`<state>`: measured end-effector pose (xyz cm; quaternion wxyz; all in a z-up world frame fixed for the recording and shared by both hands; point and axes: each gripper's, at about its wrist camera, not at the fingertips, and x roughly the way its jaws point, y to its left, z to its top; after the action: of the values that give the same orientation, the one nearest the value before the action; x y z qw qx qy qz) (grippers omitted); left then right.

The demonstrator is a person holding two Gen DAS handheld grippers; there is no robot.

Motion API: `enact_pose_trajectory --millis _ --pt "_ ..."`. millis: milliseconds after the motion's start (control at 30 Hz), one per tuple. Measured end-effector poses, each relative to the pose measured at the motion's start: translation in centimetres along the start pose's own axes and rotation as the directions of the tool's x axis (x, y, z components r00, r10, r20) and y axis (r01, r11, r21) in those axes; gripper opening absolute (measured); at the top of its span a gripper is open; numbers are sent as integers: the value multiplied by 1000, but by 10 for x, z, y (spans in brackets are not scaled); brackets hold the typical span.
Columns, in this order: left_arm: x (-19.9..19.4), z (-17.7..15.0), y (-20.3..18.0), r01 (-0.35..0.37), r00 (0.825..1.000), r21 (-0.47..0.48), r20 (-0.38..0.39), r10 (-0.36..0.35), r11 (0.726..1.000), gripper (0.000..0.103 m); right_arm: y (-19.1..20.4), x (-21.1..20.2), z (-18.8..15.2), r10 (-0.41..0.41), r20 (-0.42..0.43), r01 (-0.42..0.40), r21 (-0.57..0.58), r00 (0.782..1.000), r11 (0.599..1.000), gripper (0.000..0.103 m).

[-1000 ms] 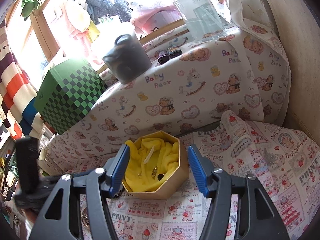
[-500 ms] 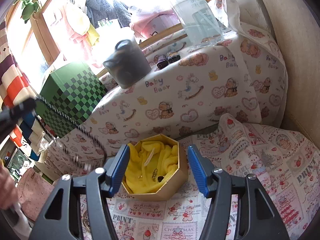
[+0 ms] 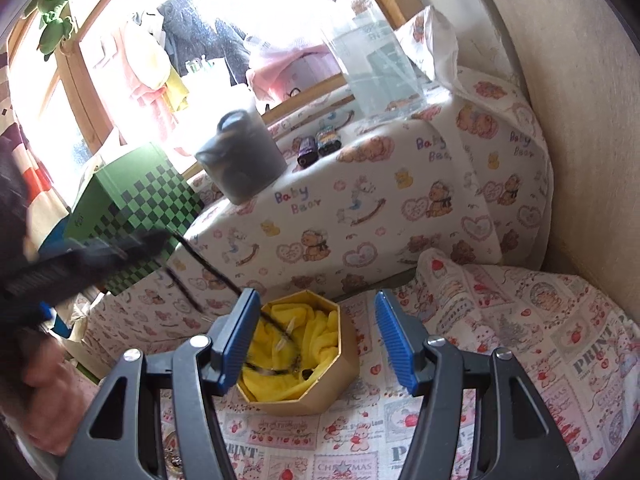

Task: Organize jewelry
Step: 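Lower the bracelet into the yellow box and open the left tool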

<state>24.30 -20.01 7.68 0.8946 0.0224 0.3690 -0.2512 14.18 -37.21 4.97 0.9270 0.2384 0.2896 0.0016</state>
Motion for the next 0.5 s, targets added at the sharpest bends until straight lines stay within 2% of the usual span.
enact_pose_trajectory --millis 133,233,333,400,500 --pt "37 -19 11 0 995 -38 -99 -4 999 4 -6 9 -2 -41 -21 41 12 999 999 58" --pt "57 -28 10 60 983 -59 -172 -69 996 4 -7 9 -2 -11 -31 13 38 999 999 58" --pt "62 -34 9 103 972 -90 -204 -119 991 5 -4 4 0 -47 5 47 6 999 999 58" --pt "60 -37 7 81 974 -65 -206 -92 995 7 -5 3 0 -41 7 41 11 999 999 58" --pt "45 -41 3 -24 986 6 -163 25 1000 15 -4 2 0 -19 -2 19 20 1000 1000 58"
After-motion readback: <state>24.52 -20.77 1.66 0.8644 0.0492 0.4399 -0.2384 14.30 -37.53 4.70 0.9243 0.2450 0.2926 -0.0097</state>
